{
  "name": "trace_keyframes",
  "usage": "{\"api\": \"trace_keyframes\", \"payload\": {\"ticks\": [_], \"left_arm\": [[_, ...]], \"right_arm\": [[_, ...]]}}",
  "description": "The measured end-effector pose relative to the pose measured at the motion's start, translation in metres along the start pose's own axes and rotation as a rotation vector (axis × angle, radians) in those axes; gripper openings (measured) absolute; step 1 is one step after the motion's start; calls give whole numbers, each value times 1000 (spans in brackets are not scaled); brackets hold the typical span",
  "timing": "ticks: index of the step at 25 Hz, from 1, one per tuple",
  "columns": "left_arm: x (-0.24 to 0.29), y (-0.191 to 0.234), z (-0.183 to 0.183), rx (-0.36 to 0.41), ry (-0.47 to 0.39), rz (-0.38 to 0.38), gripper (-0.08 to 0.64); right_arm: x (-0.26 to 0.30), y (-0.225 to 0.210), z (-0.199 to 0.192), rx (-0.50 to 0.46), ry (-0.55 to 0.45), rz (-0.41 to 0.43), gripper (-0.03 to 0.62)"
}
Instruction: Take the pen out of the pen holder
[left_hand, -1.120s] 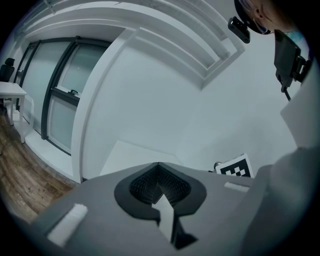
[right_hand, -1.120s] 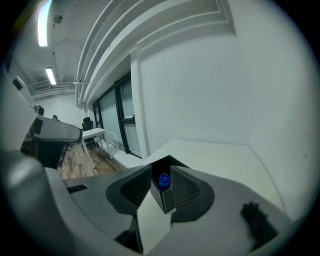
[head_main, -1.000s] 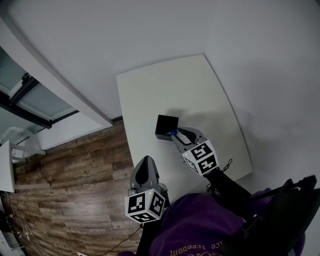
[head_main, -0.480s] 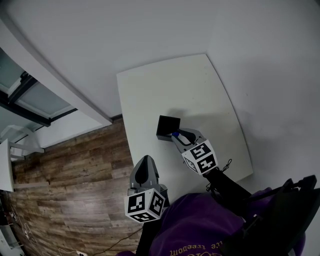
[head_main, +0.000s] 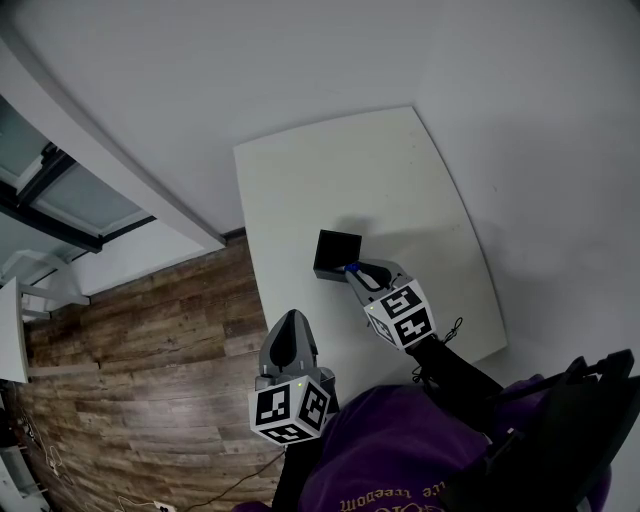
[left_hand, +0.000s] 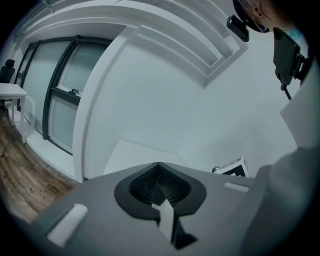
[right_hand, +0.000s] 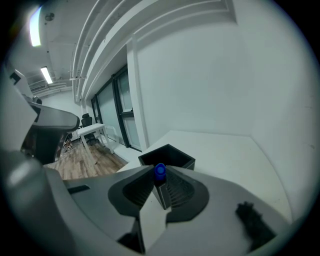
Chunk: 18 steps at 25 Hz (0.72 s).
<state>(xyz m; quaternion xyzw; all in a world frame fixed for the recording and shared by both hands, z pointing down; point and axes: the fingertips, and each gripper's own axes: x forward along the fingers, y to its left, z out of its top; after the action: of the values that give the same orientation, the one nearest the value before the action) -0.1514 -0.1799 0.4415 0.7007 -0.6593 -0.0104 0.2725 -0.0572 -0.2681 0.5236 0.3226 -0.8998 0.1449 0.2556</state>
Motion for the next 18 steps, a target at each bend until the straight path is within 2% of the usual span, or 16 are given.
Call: {"api": "trace_keyframes", "payload": {"ticks": [18], "left_arm": [[-7,1,6,9,-22,-2,5]], "right_arm": [[-15,-2,21,11,-66,-32,74]]}}
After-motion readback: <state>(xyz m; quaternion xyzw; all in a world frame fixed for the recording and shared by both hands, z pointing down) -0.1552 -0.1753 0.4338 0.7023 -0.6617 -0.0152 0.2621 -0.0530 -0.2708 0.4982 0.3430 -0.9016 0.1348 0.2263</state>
